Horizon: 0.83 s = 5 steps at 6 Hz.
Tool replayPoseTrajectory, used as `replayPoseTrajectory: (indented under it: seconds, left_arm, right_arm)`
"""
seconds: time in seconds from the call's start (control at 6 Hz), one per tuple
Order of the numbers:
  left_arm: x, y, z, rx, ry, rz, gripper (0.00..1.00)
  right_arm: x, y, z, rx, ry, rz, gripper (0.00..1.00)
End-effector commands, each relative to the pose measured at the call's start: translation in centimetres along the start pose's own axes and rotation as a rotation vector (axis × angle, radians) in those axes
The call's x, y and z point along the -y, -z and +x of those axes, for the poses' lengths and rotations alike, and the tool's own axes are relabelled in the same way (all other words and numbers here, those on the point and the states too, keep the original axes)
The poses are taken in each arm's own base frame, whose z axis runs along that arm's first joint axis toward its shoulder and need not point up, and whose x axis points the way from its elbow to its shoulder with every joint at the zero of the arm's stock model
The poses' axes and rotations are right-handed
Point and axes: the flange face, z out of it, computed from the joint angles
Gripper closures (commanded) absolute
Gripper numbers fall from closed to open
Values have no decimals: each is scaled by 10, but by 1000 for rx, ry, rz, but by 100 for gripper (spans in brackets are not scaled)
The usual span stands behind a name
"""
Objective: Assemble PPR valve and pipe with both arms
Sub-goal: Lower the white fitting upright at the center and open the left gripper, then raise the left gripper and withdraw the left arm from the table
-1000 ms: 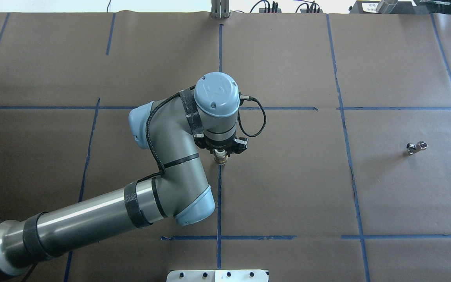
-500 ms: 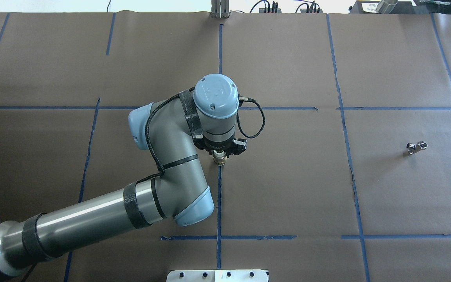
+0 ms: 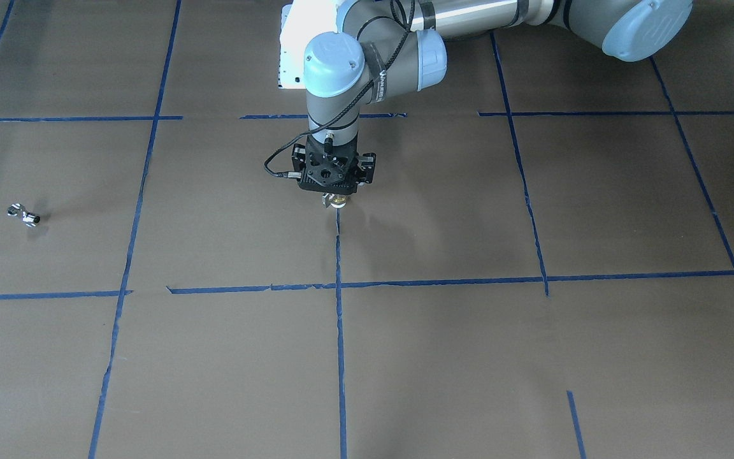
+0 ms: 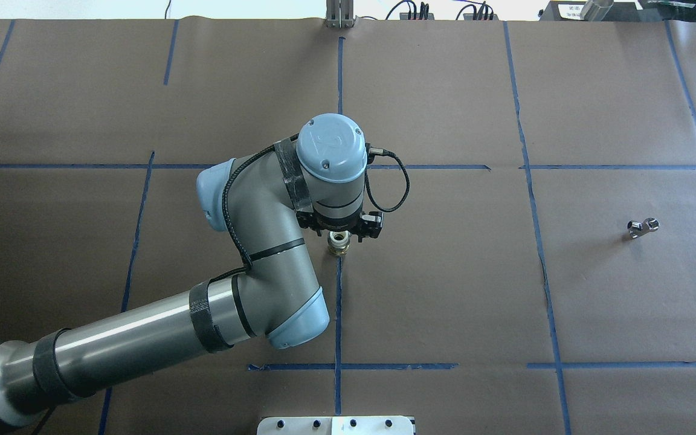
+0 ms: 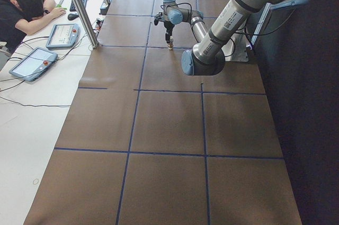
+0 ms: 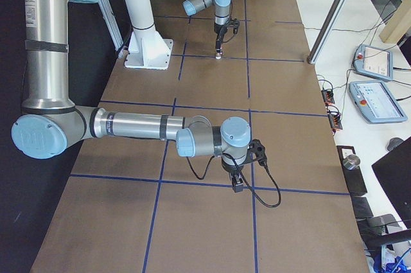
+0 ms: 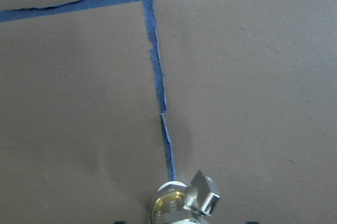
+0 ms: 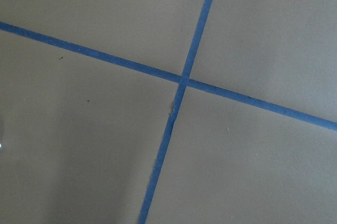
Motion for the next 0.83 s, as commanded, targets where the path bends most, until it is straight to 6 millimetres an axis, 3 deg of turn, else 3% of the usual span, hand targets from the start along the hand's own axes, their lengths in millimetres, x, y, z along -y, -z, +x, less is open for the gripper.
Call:
replayPoseTrajectory:
  seconds: [0.0,0.33,0.67]
  left_arm:
    - [7,45,-35,-18,15,37,0]
    - [2,80,-142,-11,-12,14,0]
    - [29,94,-291,72,-135,16,0]
  right_arm:
    - [0,0,0,0,0,1,0]
    - [0,1,-1,1,3,2,0]
    - [1,0,-2,12,7,3,0]
